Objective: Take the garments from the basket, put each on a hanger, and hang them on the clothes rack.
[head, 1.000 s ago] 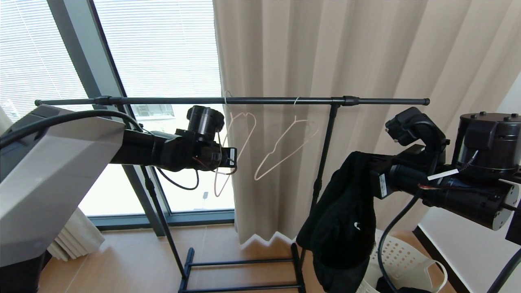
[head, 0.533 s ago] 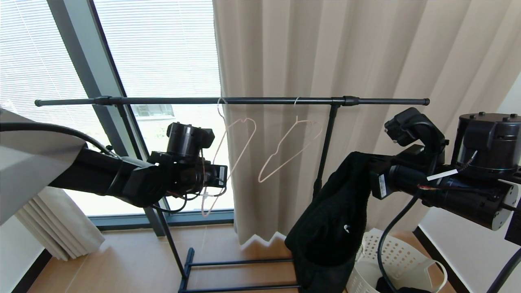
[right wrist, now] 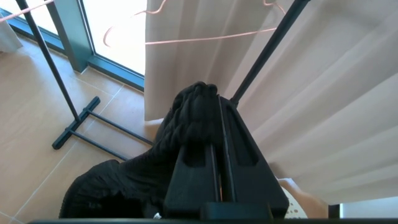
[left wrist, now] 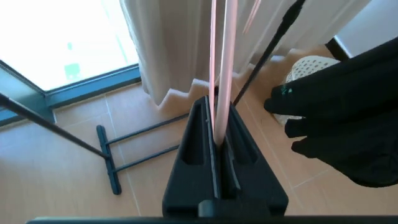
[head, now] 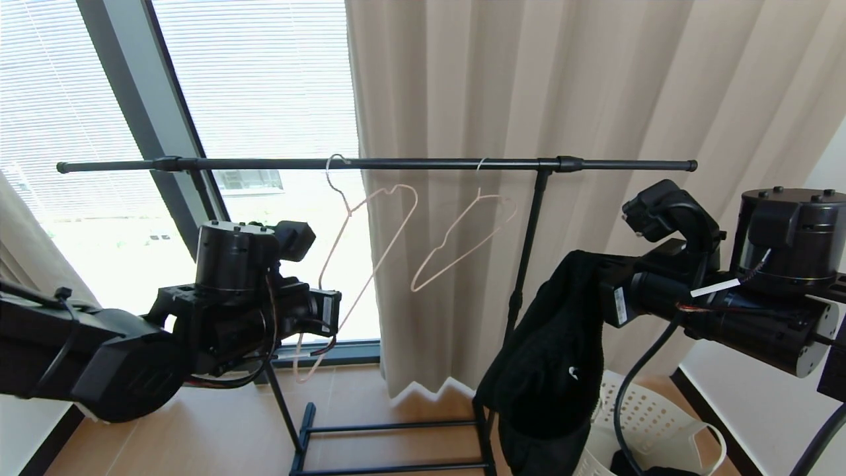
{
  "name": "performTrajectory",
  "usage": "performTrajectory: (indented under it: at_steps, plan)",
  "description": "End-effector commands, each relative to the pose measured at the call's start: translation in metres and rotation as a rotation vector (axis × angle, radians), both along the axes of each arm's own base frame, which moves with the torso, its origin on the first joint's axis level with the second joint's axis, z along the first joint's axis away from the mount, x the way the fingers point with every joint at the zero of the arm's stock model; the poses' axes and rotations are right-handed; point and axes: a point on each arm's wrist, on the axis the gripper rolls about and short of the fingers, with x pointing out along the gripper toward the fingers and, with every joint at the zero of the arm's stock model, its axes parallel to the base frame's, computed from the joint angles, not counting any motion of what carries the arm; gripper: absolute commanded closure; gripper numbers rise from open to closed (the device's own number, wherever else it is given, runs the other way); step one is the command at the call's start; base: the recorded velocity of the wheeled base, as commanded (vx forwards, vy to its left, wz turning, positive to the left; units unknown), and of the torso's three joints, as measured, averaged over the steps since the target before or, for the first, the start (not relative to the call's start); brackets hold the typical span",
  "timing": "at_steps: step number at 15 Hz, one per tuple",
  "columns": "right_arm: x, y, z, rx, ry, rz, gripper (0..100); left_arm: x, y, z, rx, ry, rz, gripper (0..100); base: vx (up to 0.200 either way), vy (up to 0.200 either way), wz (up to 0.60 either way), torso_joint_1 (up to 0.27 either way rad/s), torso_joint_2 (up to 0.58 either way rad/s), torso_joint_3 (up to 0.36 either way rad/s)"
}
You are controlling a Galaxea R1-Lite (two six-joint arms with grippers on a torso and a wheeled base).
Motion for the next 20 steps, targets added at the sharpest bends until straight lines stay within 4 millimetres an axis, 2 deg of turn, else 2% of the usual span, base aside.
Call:
performTrajectory:
  at_steps: [1, 3, 7, 13, 16, 20]
  plan:
    - [0.0, 0.0, 0.0, -0.001, 0.001, 0.001, 100, -0.025, 0.01, -0.001, -0.045, -0.056, -0.047, 100, 0.0, 0.0, 0.0, 0.0, 0.0, 0.0]
    - [0.001, 0.0, 0.0, 0.0, 0.0, -0.001, 100, -0.033, 0.013, -0.003, -0.022, -0.143, -0.094, 100, 0.0, 0.0, 0.0, 0.0, 0.0, 0.0]
    - [0.004, -0.003, 0.0, -0.003, -0.003, -0.022, 100, -0.059, 0.01, -0.008, 0.041, -0.146, -0.183, 100, 0.0, 0.0, 0.0, 0.0, 0.0, 0.0]
    - [0.008, -0.005, -0.005, -0.147, -0.031, -0.213, 100, -0.078, 0.007, -0.027, 0.153, -0.144, -0.292, 100, 0.0, 0.0, 0.0, 0.0, 0.0, 0.0]
    - [0.018, -0.003, -0.015, -0.197, -0.011, -0.306, 100, -0.092, 0.012, -0.038, 0.193, -0.159, -0.454, 100, 0.0, 0.0, 0.0, 0.0, 0.0, 0.0]
    - [0.032, 0.002, -0.025, -0.217, -0.037, -0.395, 100, -0.103, 0.011, -0.048, 0.235, -0.17, -0.534, 100, 0.0, 0.0, 0.0, 0.0, 0.0, 0.0]
